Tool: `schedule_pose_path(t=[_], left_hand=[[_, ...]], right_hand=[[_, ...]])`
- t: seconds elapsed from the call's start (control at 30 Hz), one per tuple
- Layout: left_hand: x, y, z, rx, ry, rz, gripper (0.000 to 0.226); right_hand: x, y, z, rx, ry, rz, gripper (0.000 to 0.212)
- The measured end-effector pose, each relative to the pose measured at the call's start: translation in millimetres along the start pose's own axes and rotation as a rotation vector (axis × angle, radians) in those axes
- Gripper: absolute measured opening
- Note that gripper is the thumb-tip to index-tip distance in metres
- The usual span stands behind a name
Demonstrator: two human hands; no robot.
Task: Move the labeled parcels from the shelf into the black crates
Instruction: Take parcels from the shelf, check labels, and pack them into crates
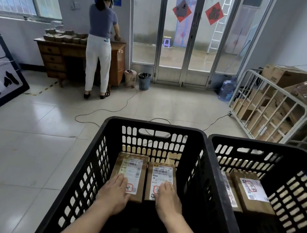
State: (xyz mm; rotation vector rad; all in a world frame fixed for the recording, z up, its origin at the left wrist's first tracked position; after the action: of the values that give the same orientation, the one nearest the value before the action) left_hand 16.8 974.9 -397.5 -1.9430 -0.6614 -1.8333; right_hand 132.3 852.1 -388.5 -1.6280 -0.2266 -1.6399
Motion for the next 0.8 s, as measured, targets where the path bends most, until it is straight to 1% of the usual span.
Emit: schedule_pose_path(t=[0.07,0.17,0.3,0.5,0.63,0.8], left_hand=[[14.7,4.6,-2.8,-0.018,0.045,-0.014,0.064],[39.3,9.8,-11.2,-0.022,0.137,-0.05,0.059],[63.7,12.9,-25.8,-0.028,0.172,-0.047,0.058],[100.8,11.1,-62.8,-0.042,0.256,-0.047,0.055],[125.3,9.1,-88.3,-0.051,0.318,-0.041,0.051],[151.8,16.4,-120.3,-0.077,0.372,-0.053,0.053]], right_hand=[[11.0,-8.6,-3.4,0.035,0.025,-0.01,0.039],[26.2,-18.5,-11.6,0.055,0.051,-0.003,0.047],[49.5,-25.7,-26.8,0.062,0.059,-0.022,0.05],[90.4,-29.5,-51.0,0.059,0.099,-0.057,0.044],[117.7,-35.3,-68.9,0.063,0.131,-0.085,0.047],[150.7,-45.9,-97.4,0.072,0.183,-0.093,0.05]])
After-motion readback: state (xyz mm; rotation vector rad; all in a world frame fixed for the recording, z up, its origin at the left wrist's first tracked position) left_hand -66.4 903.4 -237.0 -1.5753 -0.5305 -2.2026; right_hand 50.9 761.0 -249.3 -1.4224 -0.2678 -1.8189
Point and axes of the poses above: each hand's wrist, its own z-axis towards the middle knuckle, its own x-axis out of the back of the hand, y = z × x, the point moved 9 cm from there along z, towards the middle knuckle, and after that the axes turned 14 degrees about y, right-handed, at the moved point
